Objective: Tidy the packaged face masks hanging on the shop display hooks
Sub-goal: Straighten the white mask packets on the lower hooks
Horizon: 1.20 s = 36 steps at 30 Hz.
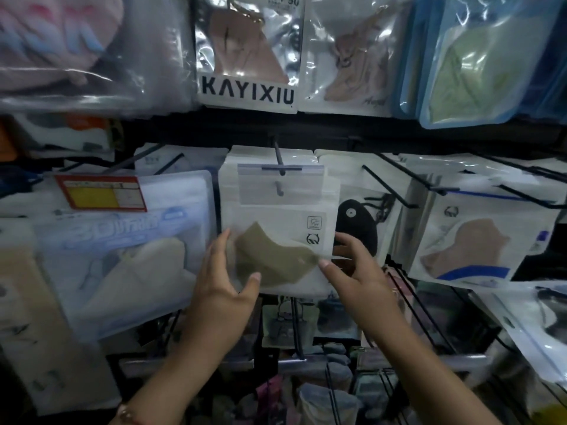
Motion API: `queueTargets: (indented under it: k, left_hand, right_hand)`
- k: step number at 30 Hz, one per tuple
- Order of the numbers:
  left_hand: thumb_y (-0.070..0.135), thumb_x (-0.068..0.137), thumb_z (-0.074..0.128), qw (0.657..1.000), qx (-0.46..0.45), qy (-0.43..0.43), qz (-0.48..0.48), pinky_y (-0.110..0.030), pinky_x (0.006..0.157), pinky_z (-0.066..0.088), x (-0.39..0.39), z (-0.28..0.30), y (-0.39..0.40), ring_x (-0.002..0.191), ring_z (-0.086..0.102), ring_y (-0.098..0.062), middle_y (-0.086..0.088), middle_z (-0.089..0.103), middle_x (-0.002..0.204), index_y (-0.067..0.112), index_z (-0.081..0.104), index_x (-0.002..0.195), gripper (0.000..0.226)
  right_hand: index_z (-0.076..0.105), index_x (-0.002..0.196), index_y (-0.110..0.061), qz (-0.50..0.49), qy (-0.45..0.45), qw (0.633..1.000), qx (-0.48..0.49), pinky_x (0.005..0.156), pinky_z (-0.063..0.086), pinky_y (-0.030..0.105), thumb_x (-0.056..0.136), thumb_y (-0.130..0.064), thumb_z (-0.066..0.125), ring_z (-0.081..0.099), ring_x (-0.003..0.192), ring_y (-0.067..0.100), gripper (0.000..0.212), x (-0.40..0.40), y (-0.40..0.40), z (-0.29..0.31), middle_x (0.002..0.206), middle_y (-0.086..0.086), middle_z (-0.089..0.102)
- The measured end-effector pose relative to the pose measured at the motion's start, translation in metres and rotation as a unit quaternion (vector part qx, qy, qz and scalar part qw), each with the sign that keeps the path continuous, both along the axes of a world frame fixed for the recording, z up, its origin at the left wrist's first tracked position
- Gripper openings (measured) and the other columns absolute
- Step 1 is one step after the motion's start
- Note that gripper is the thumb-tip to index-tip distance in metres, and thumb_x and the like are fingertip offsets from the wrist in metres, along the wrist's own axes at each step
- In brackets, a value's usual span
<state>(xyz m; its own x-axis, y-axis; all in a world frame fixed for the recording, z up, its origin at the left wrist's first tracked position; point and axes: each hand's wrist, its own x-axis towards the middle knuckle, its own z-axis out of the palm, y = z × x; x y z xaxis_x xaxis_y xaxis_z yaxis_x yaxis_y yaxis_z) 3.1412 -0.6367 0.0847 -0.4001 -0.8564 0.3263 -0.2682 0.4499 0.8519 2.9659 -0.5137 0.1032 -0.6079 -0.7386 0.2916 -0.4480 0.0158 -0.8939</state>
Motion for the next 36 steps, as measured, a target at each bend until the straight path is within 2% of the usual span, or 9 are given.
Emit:
queueTargets:
  k: [5, 8, 11, 15, 18, 23, 29, 33, 36]
  left_hand:
    - [0.015, 0.088, 0.073, 0.989, 0.09, 0.113, 0.01, -0.026, 0.097, 0.045, -0.008, -0.003, -0.01, 0.116, 0.057, -0.009, 0.008, 0.057, 0.128, 0.033, 0.036, 0.146, 0.07]
    - [0.013, 0.089, 0.072, 0.984, 0.1, 0.148, 0.014, -0.017, 0.077, 0.048, -0.005, 0.0, -0.014, 0.089, 0.063, 0.004, 0.009, 0.066, 0.106, 0.033, 0.052, 0.119, 0.042]
    - [0.014, 0.088, 0.073, 0.981, 0.082, 0.171, 0.033, -0.019, 0.073, 0.048, 0.0, 0.0, -0.014, 0.075, 0.063, 0.005, 0.008, 0.068, 0.093, 0.031, 0.057, 0.097, 0.025]
    - [0.02, 0.088, 0.074, 0.972, 0.102, 0.209, 0.011, -0.028, 0.073, 0.053, 0.01, 0.003, -0.008, 0.087, 0.068, -0.016, -0.004, 0.07, 0.093, 0.025, 0.058, 0.095, 0.018]
    - [0.04, 0.077, 0.077, 0.972, 0.11, 0.202, -0.044, -0.041, 0.072, 0.054, 0.023, 0.008, -0.003, 0.081, 0.069, -0.028, -0.015, 0.07, 0.089, 0.016, 0.057, 0.091, 0.034]
    - [0.019, 0.07, 0.08, 0.923, 0.212, 0.227, -0.225, -0.026, 0.073, 0.057, 0.039, 0.022, 0.007, 0.089, 0.073, -0.021, -0.012, 0.076, 0.099, 0.007, 0.064, 0.099, 0.036]
    - [0.028, 0.063, 0.081, 0.903, 0.195, 0.187, -0.335, -0.021, 0.079, 0.056, 0.057, 0.037, 0.011, 0.104, 0.071, -0.014, 0.002, 0.075, 0.112, 0.034, 0.072, 0.108, 0.046]
    - [0.041, 0.079, 0.08, 0.908, 0.177, 0.17, -0.341, -0.015, 0.077, 0.053, 0.061, 0.04, 0.012, 0.1, 0.071, -0.007, 0.009, 0.076, 0.106, 0.033, 0.077, 0.101, 0.023]
    - [0.043, 0.08, 0.063, 0.898, 0.245, 0.181, -0.318, -0.013, 0.073, 0.053, 0.06, 0.037, 0.016, 0.095, 0.072, -0.002, 0.014, 0.077, 0.099, 0.027, 0.073, 0.096, 0.024]
  right_hand:
    - [0.066, 0.097, -0.026, -0.017, -0.021, 0.998, -0.063, 0.077, 0.059, 0.035, 0.097, -0.022, 0.059, 0.067, 0.086, 0.007, 0.008, 0.005, -0.006, 0.003, 0.092, -0.009, 0.071]
    - [0.067, 0.096, -0.022, -0.021, -0.034, 0.997, -0.067, 0.077, 0.058, 0.037, 0.097, -0.021, 0.058, 0.067, 0.085, 0.01, 0.009, 0.003, -0.005, 0.004, 0.092, -0.005, 0.07]
    - [0.067, 0.099, -0.023, -0.013, -0.051, 0.996, -0.07, 0.08, 0.058, 0.043, 0.097, -0.022, 0.058, 0.067, 0.089, 0.016, 0.01, 0.003, -0.003, 0.004, 0.094, -0.002, 0.07]
    - [0.066, 0.104, -0.023, 0.006, -0.066, 0.994, -0.091, 0.073, 0.057, 0.03, 0.095, -0.021, 0.061, 0.068, 0.089, 0.014, 0.01, 0.012, 0.0, 0.002, 0.096, -0.002, 0.071]
    - [0.065, 0.107, -0.022, 0.011, -0.111, 0.99, -0.09, 0.07, 0.054, 0.023, 0.094, -0.019, 0.063, 0.069, 0.09, 0.013, 0.014, 0.017, 0.002, 0.002, 0.099, -0.002, 0.072]
    - [0.07, 0.098, -0.025, -0.004, -0.212, 0.975, -0.071, 0.083, 0.052, 0.04, 0.093, -0.016, 0.061, 0.07, 0.095, 0.026, 0.014, 0.018, 0.01, 0.007, 0.102, 0.006, 0.073]
    - [0.069, 0.091, -0.021, -0.008, -0.221, 0.972, -0.081, 0.083, 0.048, 0.04, 0.088, -0.011, 0.057, 0.068, 0.094, 0.024, 0.016, 0.035, 0.024, 0.012, 0.103, 0.007, 0.074]
    - [0.073, 0.097, -0.02, -0.047, -0.236, 0.961, -0.137, 0.073, 0.052, 0.03, 0.092, 0.001, 0.042, 0.07, 0.096, 0.022, 0.037, 0.056, 0.033, 0.012, 0.104, 0.007, 0.074]
    - [0.072, 0.101, -0.019, -0.076, -0.248, 0.955, -0.145, 0.071, 0.054, 0.027, 0.093, 0.003, 0.041, 0.07, 0.096, 0.02, 0.039, 0.071, 0.04, 0.01, 0.105, 0.005, 0.074]
